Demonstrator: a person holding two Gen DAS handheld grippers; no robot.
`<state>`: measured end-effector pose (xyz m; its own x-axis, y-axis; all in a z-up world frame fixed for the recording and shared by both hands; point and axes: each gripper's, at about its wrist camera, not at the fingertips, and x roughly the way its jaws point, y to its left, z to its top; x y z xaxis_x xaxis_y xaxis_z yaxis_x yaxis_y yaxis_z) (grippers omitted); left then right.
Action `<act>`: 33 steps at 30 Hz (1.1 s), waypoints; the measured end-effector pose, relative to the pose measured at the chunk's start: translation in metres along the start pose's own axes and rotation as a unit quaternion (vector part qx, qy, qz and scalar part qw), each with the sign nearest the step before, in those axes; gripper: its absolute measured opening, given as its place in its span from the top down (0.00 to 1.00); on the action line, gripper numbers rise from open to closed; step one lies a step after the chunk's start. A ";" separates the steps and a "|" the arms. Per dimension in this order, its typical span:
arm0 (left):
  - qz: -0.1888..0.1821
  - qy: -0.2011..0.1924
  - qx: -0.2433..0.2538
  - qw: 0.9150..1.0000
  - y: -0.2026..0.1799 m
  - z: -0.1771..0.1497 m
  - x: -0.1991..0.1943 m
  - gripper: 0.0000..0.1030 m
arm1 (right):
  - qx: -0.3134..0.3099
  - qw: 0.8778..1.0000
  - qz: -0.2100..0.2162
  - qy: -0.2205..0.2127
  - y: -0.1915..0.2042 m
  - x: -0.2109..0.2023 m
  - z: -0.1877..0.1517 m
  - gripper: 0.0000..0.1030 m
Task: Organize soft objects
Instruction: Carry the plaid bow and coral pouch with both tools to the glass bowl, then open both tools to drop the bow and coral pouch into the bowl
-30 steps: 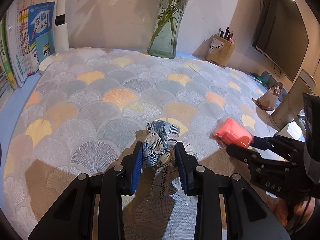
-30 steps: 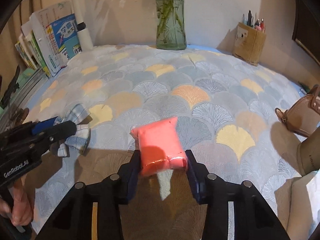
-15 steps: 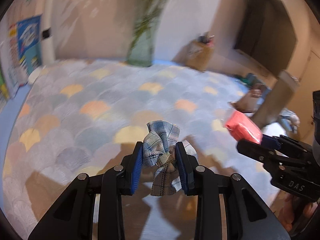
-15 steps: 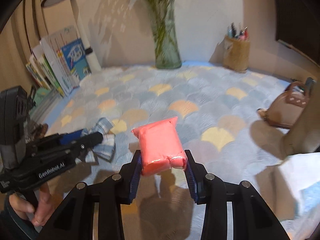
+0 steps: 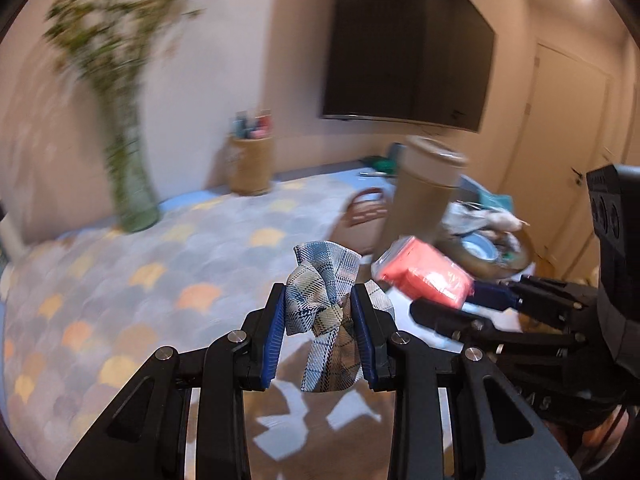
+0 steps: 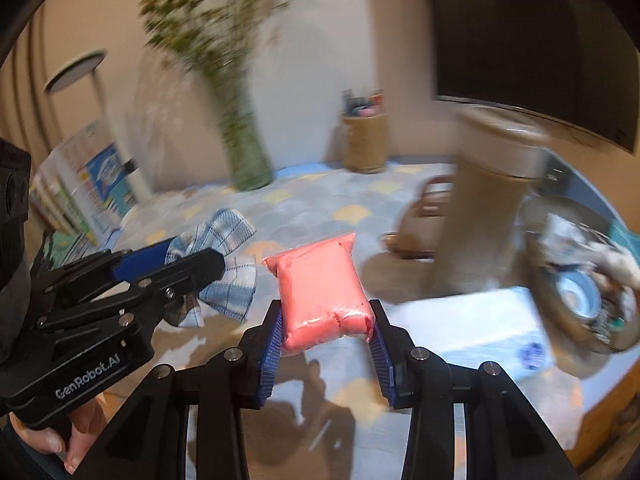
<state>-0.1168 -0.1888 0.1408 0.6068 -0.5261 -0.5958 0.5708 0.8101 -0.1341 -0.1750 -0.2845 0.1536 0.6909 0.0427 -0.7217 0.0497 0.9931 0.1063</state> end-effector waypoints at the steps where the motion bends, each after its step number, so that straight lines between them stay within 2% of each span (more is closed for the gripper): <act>1: -0.003 0.000 0.010 1.000 -0.012 0.004 0.005 0.72 | 0.009 1.000 -0.009 -0.005 -0.012 -0.006 -0.001 0.62; 7: -0.059 0.013 0.068 0.996 -0.089 0.022 0.036 0.72 | 0.082 0.994 -0.062 -0.037 -0.107 -0.043 -0.001 0.62; 12: -0.073 0.008 0.115 0.991 -0.151 0.038 0.063 0.72 | 0.129 0.983 -0.112 -0.068 -0.187 -0.068 0.012 0.61; 17: -0.071 0.003 0.128 0.989 -0.189 0.058 0.097 0.72 | 0.179 0.973 -0.128 -0.071 -0.253 -0.068 0.023 0.61; 22: -0.078 0.002 0.112 0.991 -0.207 0.070 0.132 0.72 | 0.203 0.968 -0.134 -0.065 -0.295 -0.056 0.047 0.61; 25: -0.069 -0.006 0.104 0.992 -0.217 0.081 0.155 0.64 | 0.215 0.965 -0.140 -0.062 -0.315 -0.043 0.065 0.61; 26: -0.069 -0.007 0.100 0.993 -0.219 0.084 0.160 0.52 | 0.217 0.964 -0.140 -0.062 -0.321 -0.040 0.069 0.60; 27: -0.072 -0.006 0.098 0.993 -0.220 0.085 0.163 0.46 | 0.220 0.964 -0.137 -0.060 -0.328 -0.035 0.074 0.54; 28: -0.075 -0.001 0.097 0.993 -0.222 0.087 0.167 0.34 | 0.226 0.964 -0.130 -0.056 -0.335 -0.031 0.077 0.42; 33: -0.089 -0.008 0.130 0.987 -0.233 0.079 0.161 0.32 | 0.251 0.960 -0.105 -0.061 -0.348 -0.029 0.069 0.41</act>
<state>-0.1086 -0.4829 0.1392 0.4910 -0.6598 -0.5688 0.7911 0.6112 -0.0261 -0.1620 -0.6394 0.1848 0.7054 -0.1952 -0.6814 0.5168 0.7996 0.3060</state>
